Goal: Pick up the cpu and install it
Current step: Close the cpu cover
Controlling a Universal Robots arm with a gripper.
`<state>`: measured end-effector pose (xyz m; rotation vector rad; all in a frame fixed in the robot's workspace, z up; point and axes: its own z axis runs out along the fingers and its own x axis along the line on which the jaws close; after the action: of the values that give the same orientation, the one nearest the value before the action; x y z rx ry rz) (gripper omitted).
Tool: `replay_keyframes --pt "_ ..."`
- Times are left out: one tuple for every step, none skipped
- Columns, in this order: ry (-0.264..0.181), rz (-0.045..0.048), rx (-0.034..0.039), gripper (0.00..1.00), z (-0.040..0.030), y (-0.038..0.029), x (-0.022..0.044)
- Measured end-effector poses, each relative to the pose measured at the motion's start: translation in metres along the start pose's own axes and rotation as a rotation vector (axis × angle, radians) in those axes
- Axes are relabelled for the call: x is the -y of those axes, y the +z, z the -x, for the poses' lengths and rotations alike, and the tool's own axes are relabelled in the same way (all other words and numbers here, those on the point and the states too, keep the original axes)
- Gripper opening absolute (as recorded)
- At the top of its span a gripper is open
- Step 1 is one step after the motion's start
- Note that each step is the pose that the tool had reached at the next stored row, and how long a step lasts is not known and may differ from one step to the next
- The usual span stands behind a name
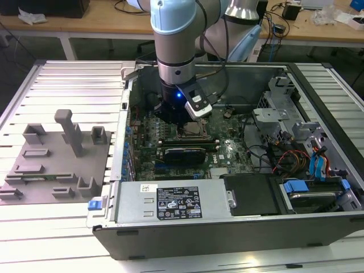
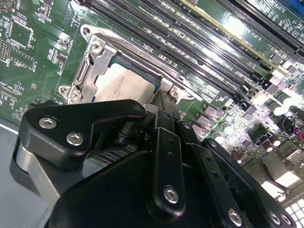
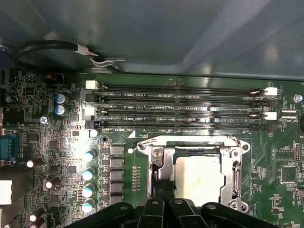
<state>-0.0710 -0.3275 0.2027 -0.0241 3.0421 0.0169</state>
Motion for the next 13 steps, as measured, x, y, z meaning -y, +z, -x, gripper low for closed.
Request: replay_keyframes --pt "0.0 -0.0001 0.0 0.11 0.0003 -0.002 -0.0001" --pt "0.0 -0.0006 -0.0004 0.11 0.0003 -0.0033 0.0" --pt "0.0 -0.0006 -0.0004 0.11 0.0005 -0.0054 0.0" --pt "0.0 -0.0007 -0.0005 0.11 0.0008 -0.0082 0.0" --pt "0.0 -0.0007 -0.0005 0.11 0.0011 -0.0113 0.0" --pt "0.0 -0.0008 -0.0006 0.11 0.0013 -0.0139 0.0" --pt "0.0 -0.0007 -0.0006 0.11 0.0015 -0.0158 -0.0001" --pt "0.0 -0.0007 -0.0005 0.11 0.0019 -0.0197 -0.0001" --pt "0.0 -0.0007 -0.0005 0.11 0.0023 -0.0235 -0.0002" --pt "0.0 -0.0007 -0.0005 0.11 0.0025 -0.0258 -0.0002" --pt "0.0 -0.0007 -0.0005 0.11 0.0026 -0.0269 -0.0002" --pt "0.0 -0.0004 -0.0003 0.11 0.0027 -0.0273 -0.0002" --pt "0.0 -0.0007 -0.0007 0.11 0.0034 -0.0275 -0.0002"
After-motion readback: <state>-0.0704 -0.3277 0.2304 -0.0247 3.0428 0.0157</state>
